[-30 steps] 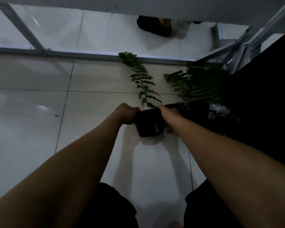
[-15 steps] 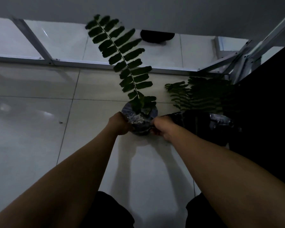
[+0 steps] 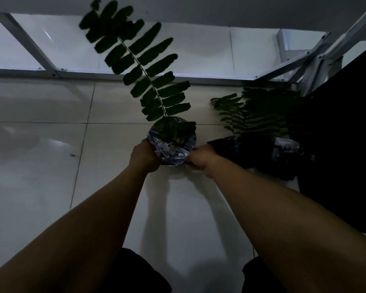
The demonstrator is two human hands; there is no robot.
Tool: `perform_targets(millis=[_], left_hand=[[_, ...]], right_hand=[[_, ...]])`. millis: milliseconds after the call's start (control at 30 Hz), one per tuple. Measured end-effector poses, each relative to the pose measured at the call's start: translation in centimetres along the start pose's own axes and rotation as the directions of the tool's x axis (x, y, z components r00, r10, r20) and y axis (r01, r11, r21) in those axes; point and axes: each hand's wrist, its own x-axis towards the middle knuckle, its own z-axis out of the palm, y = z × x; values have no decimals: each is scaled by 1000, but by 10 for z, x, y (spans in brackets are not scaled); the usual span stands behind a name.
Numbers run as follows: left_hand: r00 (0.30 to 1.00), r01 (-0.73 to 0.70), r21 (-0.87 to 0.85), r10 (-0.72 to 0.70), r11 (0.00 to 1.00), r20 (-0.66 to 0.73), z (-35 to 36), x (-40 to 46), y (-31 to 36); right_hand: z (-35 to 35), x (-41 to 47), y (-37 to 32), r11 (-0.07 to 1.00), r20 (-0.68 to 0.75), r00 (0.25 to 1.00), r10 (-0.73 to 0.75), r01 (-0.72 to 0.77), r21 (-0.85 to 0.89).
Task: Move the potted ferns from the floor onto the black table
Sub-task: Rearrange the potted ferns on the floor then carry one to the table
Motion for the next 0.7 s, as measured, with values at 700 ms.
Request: perform_targets(millis=[700], left_hand=[[954,18,-599,166,800,251,22,0,153]], right_hand=[[-160,-18,27,977,-358,931,-73,-5,-213]])
